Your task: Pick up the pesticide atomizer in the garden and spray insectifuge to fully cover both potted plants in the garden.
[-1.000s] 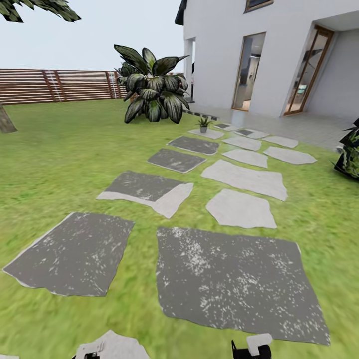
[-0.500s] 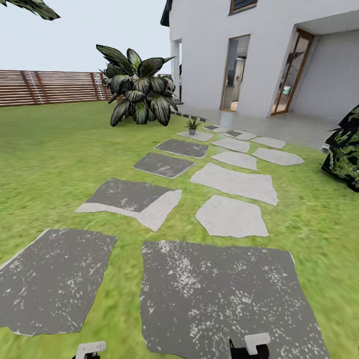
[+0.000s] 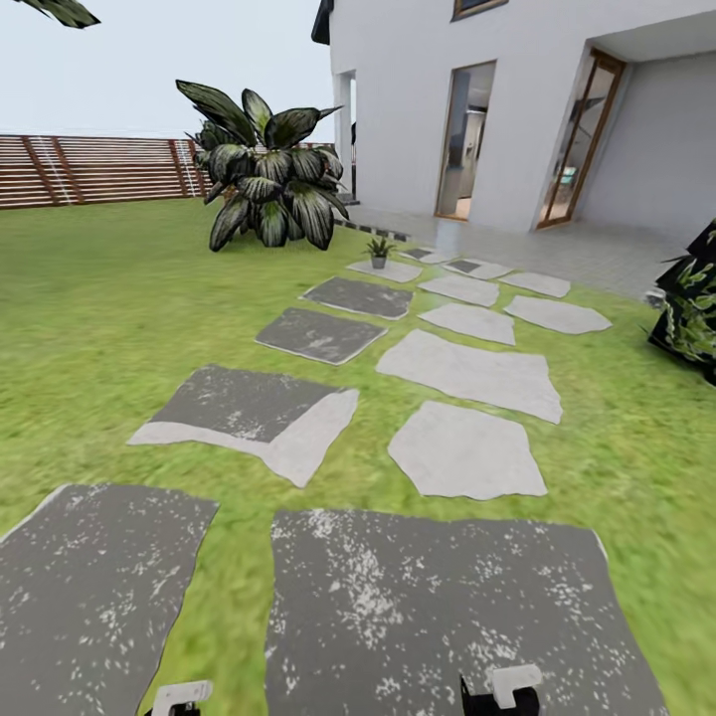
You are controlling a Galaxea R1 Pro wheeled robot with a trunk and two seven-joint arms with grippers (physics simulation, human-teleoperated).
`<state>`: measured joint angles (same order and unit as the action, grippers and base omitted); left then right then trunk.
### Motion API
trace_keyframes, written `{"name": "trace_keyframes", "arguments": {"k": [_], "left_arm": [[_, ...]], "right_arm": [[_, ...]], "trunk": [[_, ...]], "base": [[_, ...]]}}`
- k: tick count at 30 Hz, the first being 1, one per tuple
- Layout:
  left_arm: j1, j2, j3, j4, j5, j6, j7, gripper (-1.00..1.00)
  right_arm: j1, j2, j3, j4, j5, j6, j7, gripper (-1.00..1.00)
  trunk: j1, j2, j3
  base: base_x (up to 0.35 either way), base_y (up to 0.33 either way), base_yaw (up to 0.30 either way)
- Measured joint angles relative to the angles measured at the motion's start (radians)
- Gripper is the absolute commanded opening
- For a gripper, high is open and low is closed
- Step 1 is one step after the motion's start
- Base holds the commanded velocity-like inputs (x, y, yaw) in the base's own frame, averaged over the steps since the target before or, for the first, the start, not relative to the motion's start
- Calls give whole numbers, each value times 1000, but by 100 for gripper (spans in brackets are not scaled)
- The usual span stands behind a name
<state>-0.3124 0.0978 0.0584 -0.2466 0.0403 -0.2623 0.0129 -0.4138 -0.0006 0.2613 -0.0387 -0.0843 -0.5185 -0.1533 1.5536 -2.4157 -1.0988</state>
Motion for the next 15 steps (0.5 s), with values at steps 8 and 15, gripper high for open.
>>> {"name": "trace_keyframes", "arguments": {"k": [8,15], "left_arm": [[0,-8,-1,-3,-2,0,0,-100],[0,-7,-1,-6,-4,0,0,-100]], "right_arm": [[0,-2,1,7,1,1,1,100],[0,-2,1,7,1,1,0,100]], "trunk": [[0,0,0],[0,0,0]], "base": [[340,129,0],[336,157,0]]}}
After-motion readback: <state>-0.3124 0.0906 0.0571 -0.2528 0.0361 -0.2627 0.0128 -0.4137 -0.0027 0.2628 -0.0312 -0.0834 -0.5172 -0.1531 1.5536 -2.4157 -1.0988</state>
